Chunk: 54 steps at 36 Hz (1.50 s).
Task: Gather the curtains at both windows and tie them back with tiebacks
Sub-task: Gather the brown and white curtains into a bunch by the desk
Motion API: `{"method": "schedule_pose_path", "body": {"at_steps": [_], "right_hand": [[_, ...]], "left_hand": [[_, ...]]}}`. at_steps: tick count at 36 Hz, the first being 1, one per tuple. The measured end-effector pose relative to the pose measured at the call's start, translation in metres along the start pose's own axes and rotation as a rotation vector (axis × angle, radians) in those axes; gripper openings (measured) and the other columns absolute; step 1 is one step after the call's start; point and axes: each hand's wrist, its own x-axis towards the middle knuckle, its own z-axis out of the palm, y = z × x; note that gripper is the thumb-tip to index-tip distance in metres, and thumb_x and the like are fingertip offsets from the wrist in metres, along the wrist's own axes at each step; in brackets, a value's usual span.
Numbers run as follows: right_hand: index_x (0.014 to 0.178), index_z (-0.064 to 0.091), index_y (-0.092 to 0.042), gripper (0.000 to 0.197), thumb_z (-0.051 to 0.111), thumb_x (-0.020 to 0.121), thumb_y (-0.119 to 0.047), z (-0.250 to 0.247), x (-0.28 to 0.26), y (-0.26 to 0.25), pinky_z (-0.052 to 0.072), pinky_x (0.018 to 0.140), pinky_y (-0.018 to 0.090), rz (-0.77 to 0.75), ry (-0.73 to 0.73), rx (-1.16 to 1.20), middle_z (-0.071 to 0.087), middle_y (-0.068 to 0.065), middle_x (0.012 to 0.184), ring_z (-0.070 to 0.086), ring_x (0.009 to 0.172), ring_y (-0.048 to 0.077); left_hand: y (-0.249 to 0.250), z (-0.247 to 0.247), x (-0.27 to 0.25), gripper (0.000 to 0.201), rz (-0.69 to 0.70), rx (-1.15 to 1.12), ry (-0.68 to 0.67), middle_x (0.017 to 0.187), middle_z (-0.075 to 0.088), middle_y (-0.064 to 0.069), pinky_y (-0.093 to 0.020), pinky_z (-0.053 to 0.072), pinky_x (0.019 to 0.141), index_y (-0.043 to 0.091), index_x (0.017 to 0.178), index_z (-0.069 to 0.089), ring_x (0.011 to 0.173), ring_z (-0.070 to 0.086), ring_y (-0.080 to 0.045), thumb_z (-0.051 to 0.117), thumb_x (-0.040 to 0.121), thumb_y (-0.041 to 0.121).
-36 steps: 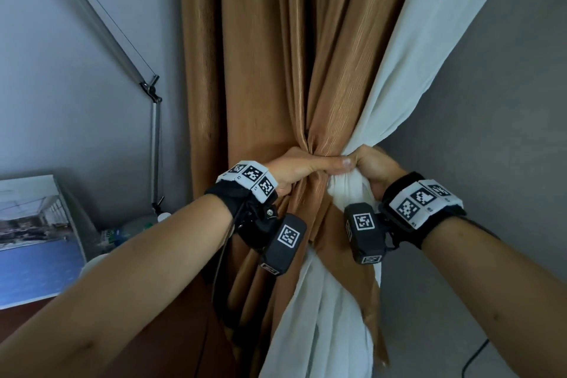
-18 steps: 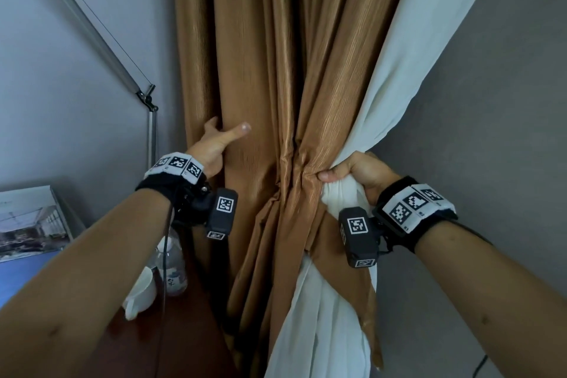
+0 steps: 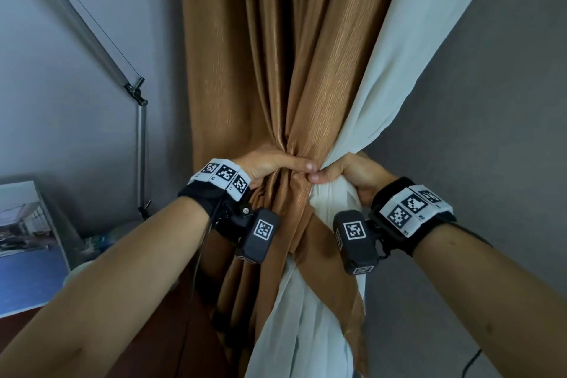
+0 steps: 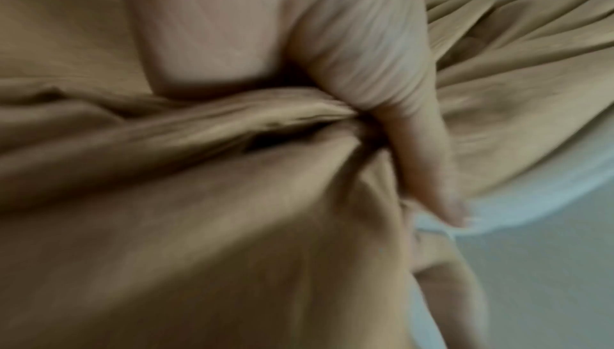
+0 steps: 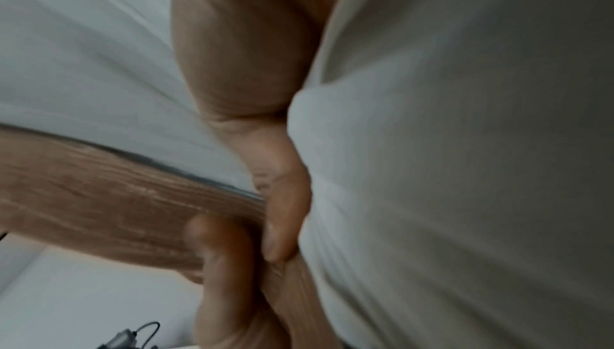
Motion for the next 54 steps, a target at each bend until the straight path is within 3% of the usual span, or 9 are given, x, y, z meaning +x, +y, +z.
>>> {"method": "schedule_pose_path", "body": {"at_steps": [4,15,18,21,25,34,43,48,54], "right_hand": [[0.093,0.068,0.011,0.031,0.07,0.062,0.015,0.001,0.006,-0.001,0.059,0.06,0.04,0.008,0.105,-0.043,0.071,0.02,0.08,0.07,0.066,0.031],[0.095,0.069,0.014,0.036,0.072,0.059,0.015,0.004,0.009,0.001,0.058,0.063,0.039,-0.04,0.007,0.003,0.071,0.023,0.083,0.07,0.069,0.032],[0.093,0.07,0.012,0.031,0.07,0.062,0.016,0.004,0.008,0.001,0.058,0.057,0.034,-0.038,0.06,-0.007,0.072,0.019,0.078,0.07,0.064,0.028],[0.093,0.069,0.01,0.029,0.069,0.064,0.016,0.003,0.01,-0.001,0.057,0.053,0.029,-0.026,0.129,0.002,0.072,0.017,0.08,0.07,0.061,0.025],[0.098,0.069,0.009,0.04,0.078,0.059,0.01,0.001,0.012,0.0,0.057,0.06,0.028,-0.019,0.164,-0.02,0.073,0.017,0.09,0.071,0.075,0.026],[0.098,0.07,0.006,0.047,0.081,0.052,0.011,-0.004,0.008,-0.001,0.058,0.074,0.042,-0.009,0.104,0.035,0.073,0.018,0.092,0.071,0.083,0.033],[0.09,0.07,0.004,0.044,0.08,0.047,0.011,0.003,0.007,-0.002,0.058,0.071,0.042,0.01,0.09,0.043,0.074,0.015,0.084,0.071,0.077,0.032],[0.093,0.07,0.005,0.046,0.081,0.048,0.009,0.003,0.006,-0.005,0.059,0.068,0.039,0.025,0.114,0.042,0.074,0.015,0.084,0.072,0.076,0.03],[0.099,0.07,0.007,0.046,0.079,0.054,0.013,0.012,0.009,-0.015,0.061,0.064,0.04,0.067,0.234,0.046,0.075,0.017,0.091,0.073,0.076,0.032]], "left_hand": [[-0.006,0.011,0.0,0.055,0.099,-0.044,0.076,0.103,0.076,0.0,-0.026,0.051,0.092,0.008,0.107,0.07,0.102,0.07,-0.011,0.088,0.055,0.01],[-0.006,0.012,0.0,0.047,-0.047,-0.04,0.082,0.103,0.075,-0.008,-0.019,0.053,0.073,0.002,0.099,0.073,0.095,0.071,-0.014,0.085,0.056,0.013],[-0.008,0.012,0.004,0.041,-0.055,-0.054,0.07,0.104,0.075,-0.007,-0.023,0.049,0.087,0.001,0.101,0.072,0.103,0.067,-0.015,0.083,0.063,0.01],[-0.015,0.011,0.012,0.085,-0.059,-0.031,0.111,0.117,0.07,-0.005,-0.027,0.04,0.102,0.0,0.12,0.063,0.113,0.061,-0.013,0.093,0.045,0.028],[-0.02,0.005,0.01,0.152,-0.116,-0.018,0.109,0.152,0.035,-0.002,-0.039,0.027,0.117,0.004,0.153,0.001,0.14,0.035,-0.019,0.095,0.042,0.051],[-0.035,-0.069,-0.005,0.151,-0.09,0.106,0.461,0.152,0.03,-0.006,-0.041,0.036,0.111,0.022,0.148,0.014,0.135,0.037,-0.023,0.085,0.025,0.07],[-0.039,-0.09,0.021,0.182,-0.085,-0.082,0.363,0.161,0.02,-0.007,-0.05,0.022,0.119,0.02,0.155,-0.011,0.145,0.025,-0.025,0.094,0.011,0.061],[-0.028,-0.055,0.01,0.131,0.008,-0.191,0.062,0.119,0.069,-0.003,-0.042,0.034,0.114,0.01,0.132,0.051,0.118,0.059,-0.019,0.099,0.016,0.044],[-0.015,-0.015,0.006,0.082,0.137,0.004,-0.117,0.109,0.072,0.009,-0.018,0.048,0.097,0.024,0.112,0.063,0.108,0.064,-0.003,0.097,0.039,0.036]]}}
